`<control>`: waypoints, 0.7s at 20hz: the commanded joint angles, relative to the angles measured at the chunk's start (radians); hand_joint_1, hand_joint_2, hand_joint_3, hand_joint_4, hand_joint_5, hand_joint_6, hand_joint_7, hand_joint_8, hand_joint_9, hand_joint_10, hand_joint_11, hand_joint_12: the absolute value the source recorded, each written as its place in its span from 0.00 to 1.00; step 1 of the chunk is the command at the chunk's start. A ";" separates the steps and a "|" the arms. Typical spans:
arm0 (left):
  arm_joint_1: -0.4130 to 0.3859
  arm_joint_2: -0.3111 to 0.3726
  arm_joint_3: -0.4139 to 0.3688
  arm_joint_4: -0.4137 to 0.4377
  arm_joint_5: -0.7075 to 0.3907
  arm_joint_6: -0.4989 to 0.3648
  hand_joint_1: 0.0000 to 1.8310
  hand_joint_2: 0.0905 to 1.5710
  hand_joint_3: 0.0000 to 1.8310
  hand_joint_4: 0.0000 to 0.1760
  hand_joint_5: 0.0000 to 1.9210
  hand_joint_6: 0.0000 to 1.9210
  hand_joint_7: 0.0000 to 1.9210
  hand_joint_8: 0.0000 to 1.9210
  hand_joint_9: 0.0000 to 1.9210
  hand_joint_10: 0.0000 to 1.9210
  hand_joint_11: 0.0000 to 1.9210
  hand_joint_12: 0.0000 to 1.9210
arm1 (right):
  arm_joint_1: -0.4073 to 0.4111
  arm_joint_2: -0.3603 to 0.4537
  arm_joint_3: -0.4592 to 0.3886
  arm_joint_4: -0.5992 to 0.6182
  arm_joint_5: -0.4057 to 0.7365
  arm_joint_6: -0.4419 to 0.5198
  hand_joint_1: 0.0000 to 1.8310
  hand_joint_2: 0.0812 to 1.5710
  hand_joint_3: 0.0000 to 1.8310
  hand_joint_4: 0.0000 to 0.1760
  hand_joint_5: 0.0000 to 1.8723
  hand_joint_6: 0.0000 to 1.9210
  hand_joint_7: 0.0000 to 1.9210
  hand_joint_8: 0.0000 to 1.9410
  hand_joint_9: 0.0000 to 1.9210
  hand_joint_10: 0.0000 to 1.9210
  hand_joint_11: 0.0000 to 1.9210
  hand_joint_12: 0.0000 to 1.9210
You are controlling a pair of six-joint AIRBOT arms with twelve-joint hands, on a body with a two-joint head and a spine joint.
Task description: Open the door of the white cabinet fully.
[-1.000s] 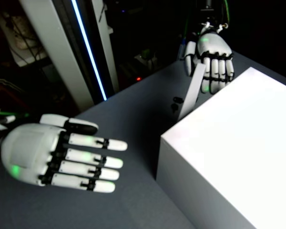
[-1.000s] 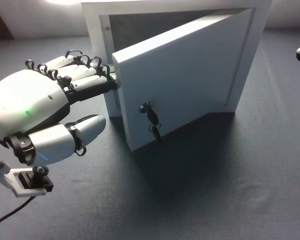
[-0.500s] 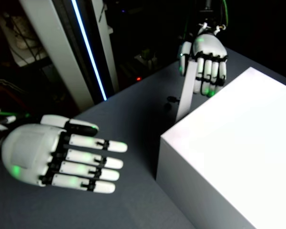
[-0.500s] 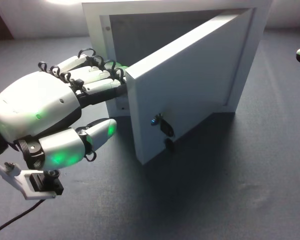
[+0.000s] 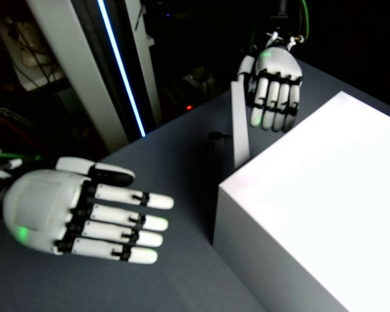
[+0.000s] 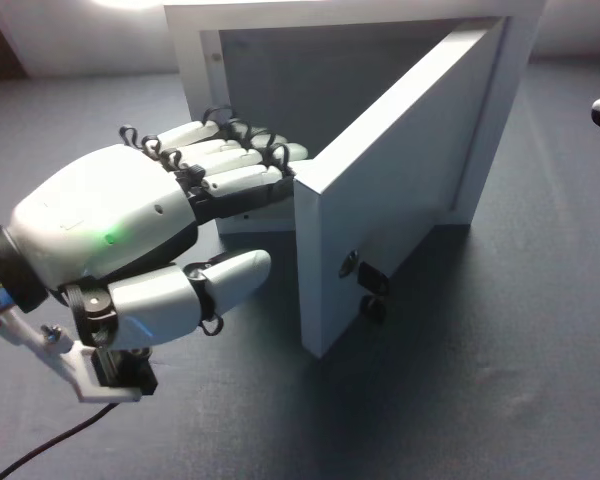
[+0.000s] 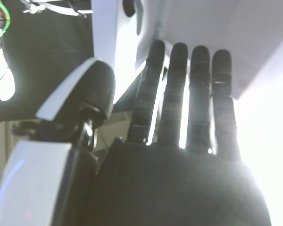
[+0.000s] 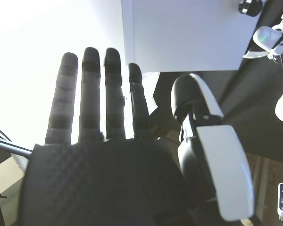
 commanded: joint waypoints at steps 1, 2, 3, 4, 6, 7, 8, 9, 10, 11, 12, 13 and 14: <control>-0.019 -0.008 0.002 0.000 -0.111 -0.014 0.09 1.00 0.14 0.00 0.14 0.00 0.12 0.00 0.12 0.00 0.06 0.23 | 0.004 0.000 0.006 0.033 0.122 0.008 0.16 0.87 0.00 0.37 0.16 0.00 0.24 0.00 0.20 0.00 0.13 0.01; -0.026 -0.012 0.004 0.011 -0.105 -0.020 0.13 1.00 0.12 0.00 0.14 0.00 0.12 0.00 0.12 0.00 0.06 0.23 | 0.004 0.000 0.006 0.033 0.122 0.008 0.16 0.88 0.00 0.33 0.16 0.00 0.24 0.00 0.20 0.00 0.14 0.02; -0.032 -0.015 0.006 0.020 -0.100 -0.024 0.13 1.00 0.12 0.00 0.15 0.00 0.12 0.00 0.12 0.00 0.04 0.23 | 0.004 0.000 0.006 0.033 0.122 0.008 0.17 0.88 0.00 0.30 0.16 0.00 0.24 0.00 0.21 0.00 0.15 0.02; -0.041 -0.020 0.008 0.036 -0.089 -0.032 0.10 1.00 0.12 0.00 0.15 0.00 0.12 0.00 0.11 0.00 0.03 0.24 | 0.004 0.000 0.006 0.033 0.122 0.008 0.16 0.88 0.00 0.32 0.16 0.00 0.24 0.00 0.21 0.00 0.15 0.02; -0.060 -0.028 0.010 0.067 -0.066 -0.043 0.13 1.00 0.11 0.00 0.17 0.00 0.13 0.00 0.13 0.00 0.03 0.26 | 0.004 -0.001 0.006 0.033 0.122 0.008 0.15 0.88 0.00 0.37 0.16 0.00 0.23 0.00 0.21 0.00 0.15 0.01; -0.068 -0.033 0.011 0.079 -0.058 -0.046 0.16 1.00 0.11 0.00 0.16 0.00 0.13 0.00 0.13 0.00 0.03 0.26 | 0.004 -0.002 0.006 0.033 0.122 0.008 0.17 0.88 0.00 0.31 0.16 0.00 0.23 0.00 0.21 0.00 0.14 0.01; -0.074 -0.038 0.013 0.088 -0.053 -0.052 0.16 1.00 0.11 0.00 0.16 0.00 0.13 0.00 0.14 0.00 0.04 0.26 | 0.004 -0.003 0.006 0.033 0.122 0.008 0.16 0.88 0.00 0.36 0.16 0.00 0.24 0.00 0.21 0.00 0.15 0.01; -0.082 -0.045 0.017 0.099 -0.049 -0.062 0.14 1.00 0.11 0.00 0.16 0.00 0.14 0.00 0.14 0.00 0.04 0.26 | 0.004 -0.003 0.007 0.033 0.122 0.008 0.16 0.89 0.00 0.34 0.16 0.00 0.23 0.00 0.21 0.00 0.15 0.01; -0.091 -0.053 0.022 0.112 -0.042 -0.072 0.09 1.00 0.11 0.00 0.16 0.00 0.14 0.00 0.14 0.00 0.03 0.26 | 0.004 -0.004 0.007 0.033 0.122 0.008 0.16 0.88 0.00 0.32 0.16 0.00 0.23 0.00 0.21 0.00 0.16 0.01; -0.098 -0.058 0.024 0.122 -0.038 -0.076 0.07 1.00 0.11 0.00 0.16 0.00 0.14 0.00 0.14 0.00 0.02 0.28 | 0.004 -0.004 0.008 0.033 0.122 0.008 0.15 0.88 0.00 0.36 0.16 0.00 0.24 0.00 0.21 0.00 0.16 0.01; -0.106 -0.064 0.026 0.129 -0.033 -0.078 0.08 1.00 0.11 0.00 0.17 0.00 0.14 0.00 0.14 0.00 0.01 0.30 | 0.004 -0.004 0.008 0.033 0.122 0.008 0.15 0.88 0.00 0.36 0.16 0.00 0.24 0.00 0.21 0.00 0.15 0.01; -0.113 -0.071 0.029 0.135 -0.029 -0.080 0.11 1.00 0.12 0.00 0.16 0.00 0.14 0.00 0.14 0.00 0.00 0.31 | 0.004 -0.005 0.008 0.033 0.122 0.008 0.15 0.88 0.00 0.35 0.16 0.00 0.24 0.00 0.21 0.00 0.15 0.01; -0.125 -0.084 0.035 0.148 -0.023 -0.088 0.15 1.00 0.12 0.00 0.17 0.00 0.15 0.00 0.14 0.00 0.01 0.31 | 0.004 -0.006 0.010 0.033 0.122 0.008 0.15 0.88 0.00 0.33 0.16 0.00 0.24 0.00 0.21 0.00 0.15 0.01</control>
